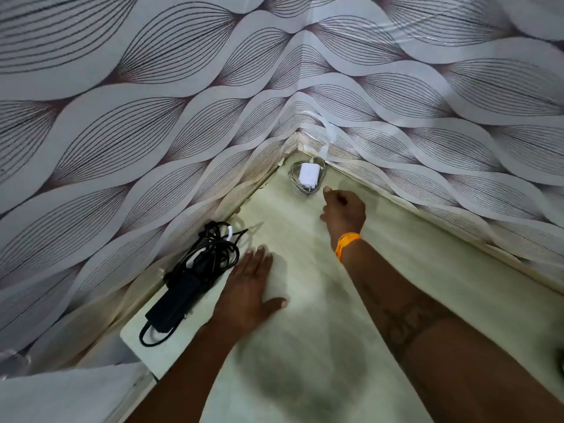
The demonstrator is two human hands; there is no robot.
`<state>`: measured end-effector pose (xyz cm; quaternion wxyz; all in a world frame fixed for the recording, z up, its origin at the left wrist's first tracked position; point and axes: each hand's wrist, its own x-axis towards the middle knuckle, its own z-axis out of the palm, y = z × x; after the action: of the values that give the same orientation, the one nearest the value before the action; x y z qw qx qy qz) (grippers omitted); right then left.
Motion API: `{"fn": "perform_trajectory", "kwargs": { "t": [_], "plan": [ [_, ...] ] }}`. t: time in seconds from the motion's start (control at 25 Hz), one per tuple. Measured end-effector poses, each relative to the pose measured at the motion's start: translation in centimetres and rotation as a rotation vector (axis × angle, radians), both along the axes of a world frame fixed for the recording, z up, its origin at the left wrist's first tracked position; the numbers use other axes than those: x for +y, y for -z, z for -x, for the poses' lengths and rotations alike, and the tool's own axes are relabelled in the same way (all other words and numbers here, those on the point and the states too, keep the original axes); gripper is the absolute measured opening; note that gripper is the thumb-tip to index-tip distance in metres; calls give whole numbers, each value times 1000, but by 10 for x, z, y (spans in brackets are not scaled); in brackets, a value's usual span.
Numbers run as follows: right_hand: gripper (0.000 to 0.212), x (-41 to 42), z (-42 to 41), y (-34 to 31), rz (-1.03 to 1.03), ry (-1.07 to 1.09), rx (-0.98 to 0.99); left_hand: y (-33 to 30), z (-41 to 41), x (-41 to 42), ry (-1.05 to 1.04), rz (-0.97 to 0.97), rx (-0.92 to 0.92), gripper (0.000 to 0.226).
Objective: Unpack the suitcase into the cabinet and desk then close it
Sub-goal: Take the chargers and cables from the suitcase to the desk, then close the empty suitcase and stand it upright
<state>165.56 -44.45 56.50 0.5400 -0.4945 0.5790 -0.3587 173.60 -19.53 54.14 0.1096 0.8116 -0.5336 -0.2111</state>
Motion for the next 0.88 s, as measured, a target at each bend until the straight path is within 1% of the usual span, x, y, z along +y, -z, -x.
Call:
{"fn": "perform_trajectory", "kwargs": {
  "t": [0.08, 0.16, 0.2, 0.24, 0.36, 0.48, 0.6, 0.68, 0.88],
  "plan": [
    [23, 40, 24, -19, -66, -29, -96, -9, 8, 1, -123, 106, 147, 114],
    [21, 77, 52, -37, -120, -84, -149, -32, 20, 1, -354, 258, 392, 82],
    [22, 95, 68, -49, -137, -97, -170, -49, 29, 1, -432, 319, 503, 66],
    [23, 111, 83, -62, -157, -98, -182, -65, 38, 1, -481, 366, 602, 55],
    [23, 152, 135, -99, -193, -65, -199, -110, 71, 4, -525, 449, 809, 33],
    [24, 183, 194, -134, -189, -5, -264, -154, 117, 9, -516, 472, 1018, 23],
    [28, 210, 262, -161, -166, 57, -287, -191, 178, 20, -420, 452, 1056, 20],
    [27, 228, 319, -174, -133, 100, -306, -208, 228, 30, -348, 434, 1071, 19],
    [24, 271, 461, -186, -38, 184, -319, -227, 350, 53, -189, 401, 1093, 21]
  ]
}}
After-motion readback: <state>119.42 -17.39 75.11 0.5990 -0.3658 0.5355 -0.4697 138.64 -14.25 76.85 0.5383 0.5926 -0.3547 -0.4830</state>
